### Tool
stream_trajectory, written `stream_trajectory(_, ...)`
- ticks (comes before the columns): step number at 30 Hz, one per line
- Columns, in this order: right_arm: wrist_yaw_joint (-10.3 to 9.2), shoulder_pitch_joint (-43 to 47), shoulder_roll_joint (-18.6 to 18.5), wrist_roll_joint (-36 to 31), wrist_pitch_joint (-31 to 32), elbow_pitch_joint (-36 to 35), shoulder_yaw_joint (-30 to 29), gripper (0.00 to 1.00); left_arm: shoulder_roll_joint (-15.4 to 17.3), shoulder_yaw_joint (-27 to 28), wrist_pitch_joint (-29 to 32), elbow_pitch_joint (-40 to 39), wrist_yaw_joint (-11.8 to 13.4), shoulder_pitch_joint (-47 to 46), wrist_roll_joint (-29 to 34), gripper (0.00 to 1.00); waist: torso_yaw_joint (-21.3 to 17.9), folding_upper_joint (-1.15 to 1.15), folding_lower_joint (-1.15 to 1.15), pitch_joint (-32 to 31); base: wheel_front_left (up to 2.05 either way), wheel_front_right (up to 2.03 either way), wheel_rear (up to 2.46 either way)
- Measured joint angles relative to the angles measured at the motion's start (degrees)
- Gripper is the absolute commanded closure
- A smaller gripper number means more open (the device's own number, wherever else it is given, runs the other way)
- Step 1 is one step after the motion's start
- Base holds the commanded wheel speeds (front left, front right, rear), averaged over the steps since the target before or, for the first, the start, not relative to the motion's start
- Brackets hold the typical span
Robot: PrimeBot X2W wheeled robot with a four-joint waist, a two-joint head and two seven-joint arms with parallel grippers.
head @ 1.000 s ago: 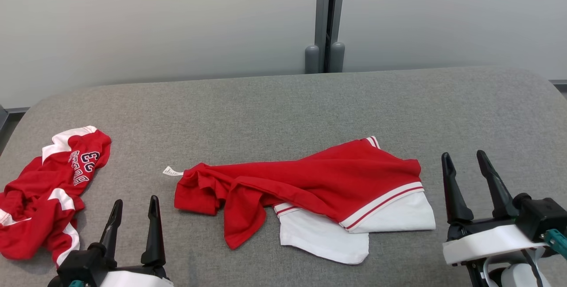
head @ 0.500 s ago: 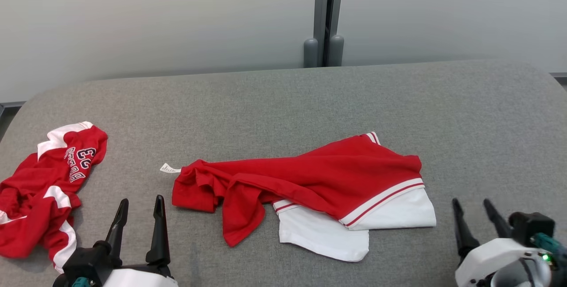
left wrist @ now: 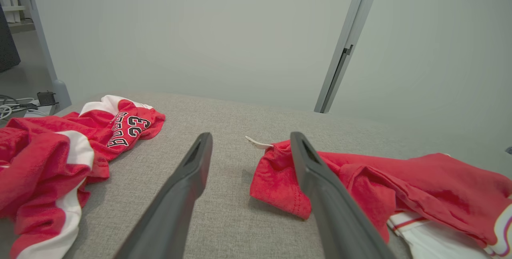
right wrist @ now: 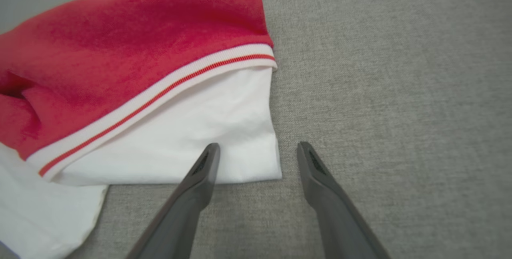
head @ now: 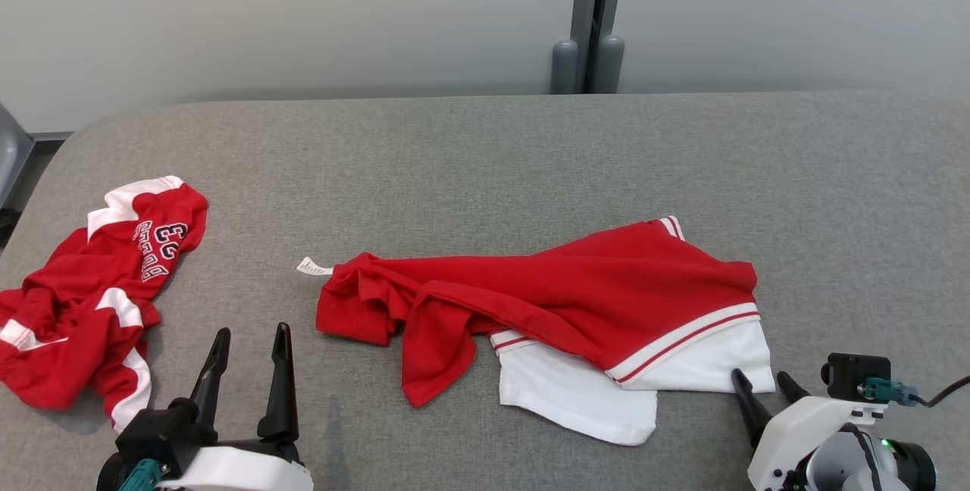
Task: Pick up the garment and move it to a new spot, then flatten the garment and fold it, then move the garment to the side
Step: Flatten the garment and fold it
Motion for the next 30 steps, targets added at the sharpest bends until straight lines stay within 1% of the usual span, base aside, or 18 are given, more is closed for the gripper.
stream_trajectory(1, -0.01, -0.2, -0.1, 0.2, -0.1, 0.3, 0.2, 0.34, 0.0, 0.0, 0.0, 0.1, -0.1, 0.0, 0.0, 0.0, 0.2, 0.0, 0.0, 0.1, 0.0, 0.0, 0.0)
stream_trajectory(2, -0.01, -0.4, -0.2, 0.6, -0.2, 0.6, 0.5, 0.71, 0.0, 0.0, 0.0, 0.2, -0.2, -0.1, 0.0, 0.0, 0.4, 0.0, 0.0, 0.1, 0.0, 0.0, 0.0)
stream_trajectory(3, -0.01, -0.5, -0.2, 0.9, -0.3, 0.8, 0.7, 0.99, 0.0, 0.0, 0.0, 0.3, -0.2, -0.1, 0.0, 0.0, 0.6, 0.0, 0.0, 0.1, 0.0, 0.0, 0.0)
stream_trajectory(6, 0.0, -0.6, -0.4, 1.5, -0.7, 1.6, 1.2, 1.0, 0.0, 0.0, 0.0, 0.6, -0.2, -0.4, 0.1, 0.0, 1.2, 0.0, 0.0, 0.0, 0.0, 0.0, 0.0)
stream_trajectory(10, -0.01, -0.7, 0.1, 5.1, -1.5, 0.1, 2.8, 1.0, -0.1, 0.0, 0.0, 0.9, -0.6, -0.8, 0.3, 0.0, 2.0, 0.0, 0.0, -0.1, 0.0, 0.0, 0.0)
stream_trajectory(14, -0.01, -1.0, 0.3, 10.2, -1.8, -4.5, 4.8, 1.0, -0.1, -0.1, 0.0, 1.5, -0.7, -0.8, 0.3, 0.0, 3.0, 0.0, 0.0, -0.8, 0.0, 0.0, 0.0)
stream_trajectory(18, -0.01, -2.4, -0.6, 15.3, -1.6, -9.7, 6.9, 1.0, -0.1, -0.2, 0.0, 1.5, -0.9, -0.8, 0.4, 0.0, 4.2, 0.0, 0.0, -1.2, 0.0, 0.0, 0.0)
stream_trajectory(22, -0.01, -7.1, -2.6, 18.6, -1.1, -12.1, 8.4, 1.0, -0.1, -0.5, 0.0, 1.2, -1.2, -1.0, 0.4, 0.0, 5.1, 0.0, 0.0, 0.0, 0.0, 0.0, 0.0)
stream_trajectory(24, -0.01, -10.2, -3.6, 19.6, -1.0, -12.1, 8.6, 1.0, -0.2, -0.9, 0.0, 1.2, -1.5, -1.8, 0.4, 0.0, 5.8, 0.0, 0.0, 1.0, 0.0, 0.0, 0.0)
stream_trajectory(27, -0.01, -15.9, -4.6, 22.5, -0.7, -10.7, 8.4, 1.0, -0.2, -1.5, 0.0, 1.2, -1.7, -3.5, 0.3, 0.0, 7.1, 0.0, 0.0, 2.9, 0.0, 0.0, 0.0)
stream_trajectory(30, -0.01, -21.2, -5.7, 25.1, 0.3, -7.7, 8.0, 1.0, -0.3, -2.7, 0.0, 1.4, -2.1, -5.0, 0.1, 0.0, 8.8, 0.0, 0.0, 5.0, 0.0, 0.0, 0.0)
